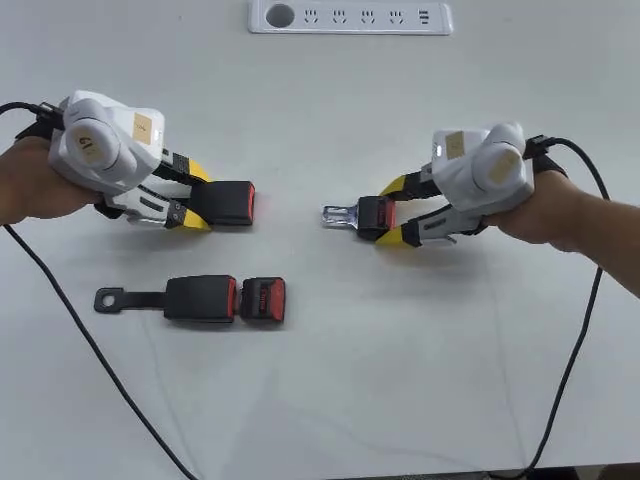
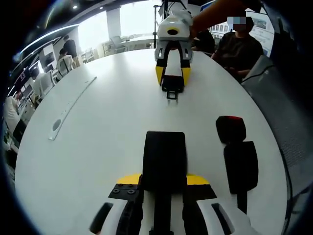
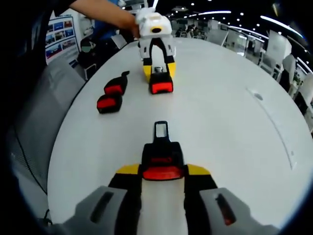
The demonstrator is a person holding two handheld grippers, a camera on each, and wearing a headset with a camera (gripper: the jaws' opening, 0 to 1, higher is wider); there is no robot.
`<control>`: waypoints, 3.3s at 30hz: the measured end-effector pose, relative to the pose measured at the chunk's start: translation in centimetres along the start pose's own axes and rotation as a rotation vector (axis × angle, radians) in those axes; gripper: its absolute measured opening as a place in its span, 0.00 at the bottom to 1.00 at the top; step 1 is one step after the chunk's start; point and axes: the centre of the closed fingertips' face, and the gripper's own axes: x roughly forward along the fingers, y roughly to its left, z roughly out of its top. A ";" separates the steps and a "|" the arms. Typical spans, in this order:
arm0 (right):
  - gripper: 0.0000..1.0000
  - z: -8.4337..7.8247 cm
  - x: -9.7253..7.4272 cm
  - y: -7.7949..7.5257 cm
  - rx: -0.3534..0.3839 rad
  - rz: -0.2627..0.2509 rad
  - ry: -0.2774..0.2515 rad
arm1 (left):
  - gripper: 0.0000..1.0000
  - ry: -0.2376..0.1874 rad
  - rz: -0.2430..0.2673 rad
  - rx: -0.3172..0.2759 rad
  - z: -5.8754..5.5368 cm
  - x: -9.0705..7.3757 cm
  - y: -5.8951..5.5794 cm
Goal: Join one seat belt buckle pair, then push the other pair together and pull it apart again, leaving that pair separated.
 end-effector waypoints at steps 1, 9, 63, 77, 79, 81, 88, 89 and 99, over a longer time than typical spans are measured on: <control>0.31 0.0 0.1 -0.1 -0.002 0.000 -0.001 | 0.31 0.000 -0.001 0.002 0.0 0.0 0.0; 0.31 0.6 0.8 -0.3 -0.008 0.010 -0.001 | 0.31 0.006 -0.005 0.008 -0.1 0.1 0.1; 0.31 7.2 6.3 -0.9 -0.014 0.005 -0.053 | 0.30 0.044 -0.010 0.015 0.0 0.2 0.3; 0.31 7.9 7.1 -0.4 -0.022 0.015 -0.049 | 0.31 0.050 -0.013 0.022 -0.1 0.2 0.2; 0.31 7.9 7.2 -0.4 -0.021 0.016 -0.052 | 0.31 0.053 -0.015 0.025 -0.1 0.2 0.2; 0.31 7.9 7.3 -0.4 -0.021 0.017 -0.051 | 0.30 0.060 -0.019 0.035 -0.1 0.2 0.2; 0.31 8.2 7.6 -0.4 -0.014 0.016 -0.055 | 0.30 0.075 -0.020 0.034 -0.1 0.2 0.2; 0.31 8.4 7.8 -0.3 -0.016 0.013 -0.054 | 0.30 0.075 -0.020 0.035 -0.1 0.3 0.2; 0.31 9.1 8.4 -0.6 0.002 0.000 -0.044 | 0.30 0.087 -0.022 0.043 -0.1 0.4 0.1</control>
